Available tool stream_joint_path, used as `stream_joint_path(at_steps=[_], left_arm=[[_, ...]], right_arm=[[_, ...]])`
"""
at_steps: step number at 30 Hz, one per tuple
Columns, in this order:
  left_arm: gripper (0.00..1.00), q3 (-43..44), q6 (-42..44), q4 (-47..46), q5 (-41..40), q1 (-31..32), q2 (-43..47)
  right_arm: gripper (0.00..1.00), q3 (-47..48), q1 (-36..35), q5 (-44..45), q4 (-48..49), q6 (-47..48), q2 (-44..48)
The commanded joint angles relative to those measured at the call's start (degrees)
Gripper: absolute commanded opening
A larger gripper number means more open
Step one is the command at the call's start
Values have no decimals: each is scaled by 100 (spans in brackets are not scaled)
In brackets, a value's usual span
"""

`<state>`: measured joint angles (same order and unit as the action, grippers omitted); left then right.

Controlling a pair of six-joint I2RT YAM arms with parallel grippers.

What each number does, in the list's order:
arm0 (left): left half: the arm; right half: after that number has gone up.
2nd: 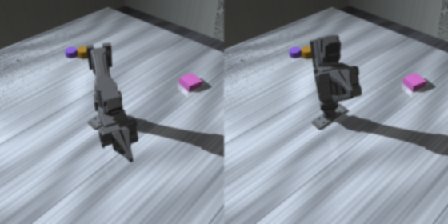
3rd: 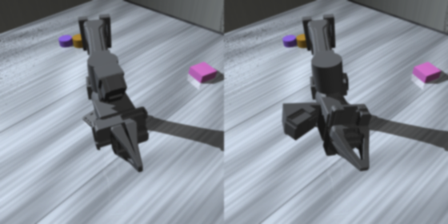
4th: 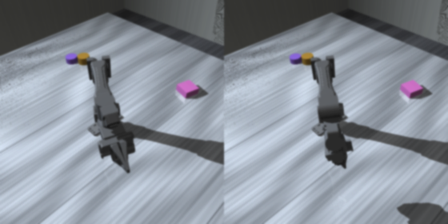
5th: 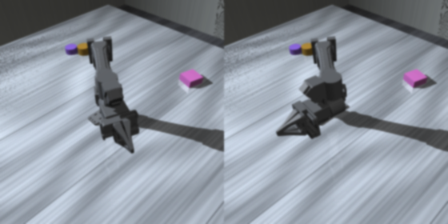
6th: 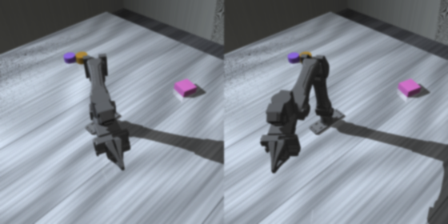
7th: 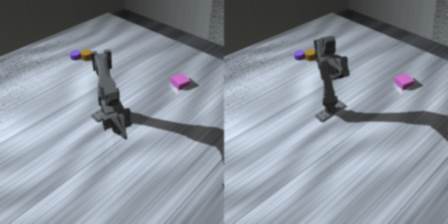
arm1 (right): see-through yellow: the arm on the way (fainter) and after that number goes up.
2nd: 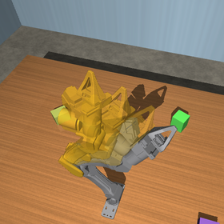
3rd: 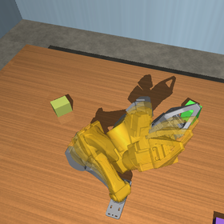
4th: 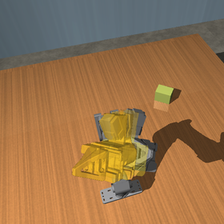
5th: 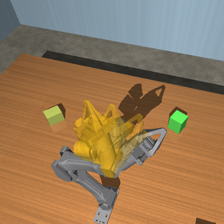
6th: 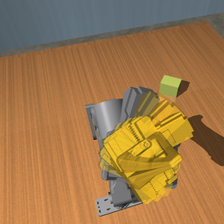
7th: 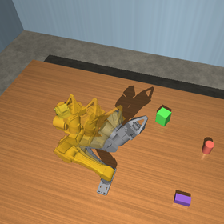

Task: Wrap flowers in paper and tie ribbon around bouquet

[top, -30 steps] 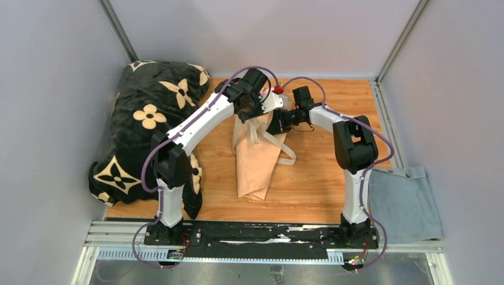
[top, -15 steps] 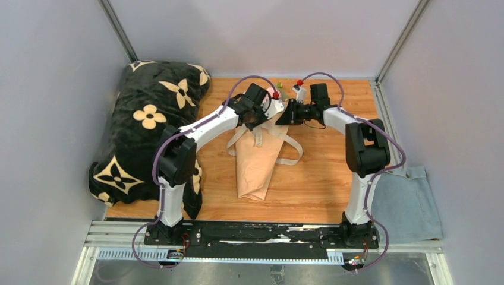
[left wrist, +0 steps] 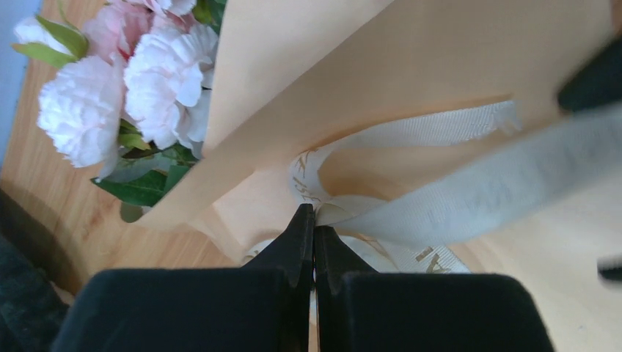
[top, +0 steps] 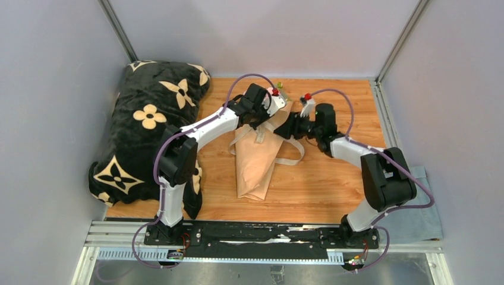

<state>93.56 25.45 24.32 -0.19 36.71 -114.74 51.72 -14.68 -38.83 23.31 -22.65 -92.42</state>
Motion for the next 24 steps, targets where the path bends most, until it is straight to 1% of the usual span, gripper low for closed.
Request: stream_joint_path(at_steps=[1,4,5,8,10,12,14,15,17,18,20,23,24], left_arm=[[0,-189,-203,-186,254,-23,-37],[0,-217,-275,-205,221,-23,-130],[0,-237,-292,-216,220,-23,-151],[0,-255,-342,-253,252,-23,-216],[0,-219,-386,-266,277,-19,-250],[0,-182,-416,-267,298,-23,-299],[0,-144,-425,-256,313,-23,-347],[0,-125,-425,-246,317,-23,-369],[0,-72,-431,-235,328,-23,-416],[0,-50,-447,-234,337,-23,-438],[0,-11,-473,-229,364,-23,-470],[0,14,-497,-208,416,-23,-497],[0,6,-502,-209,426,-23,-497]], right_arm=[[60,-897,-836,836,1404,-279,244],[55,-1306,-1107,1441,1874,-279,557],[53,-1347,-1141,1553,1893,-245,631],[49,-1321,-1218,1757,1602,-142,704],[45,-1409,-1249,1902,1605,-132,796],[43,-1502,-1336,2259,1548,-54,1007],[42,-1496,-1522,2698,1239,214,1274],[42,-1482,-1592,2777,1144,353,1365],[43,-1361,-1678,2663,948,422,1361],[43,-1328,-1697,2593,865,268,1283],[44,-1414,-1722,2662,960,-332,1000],[49,-1560,-1716,2538,1665,-1234,416],[49,-1484,-1720,2338,1818,-1469,87]])
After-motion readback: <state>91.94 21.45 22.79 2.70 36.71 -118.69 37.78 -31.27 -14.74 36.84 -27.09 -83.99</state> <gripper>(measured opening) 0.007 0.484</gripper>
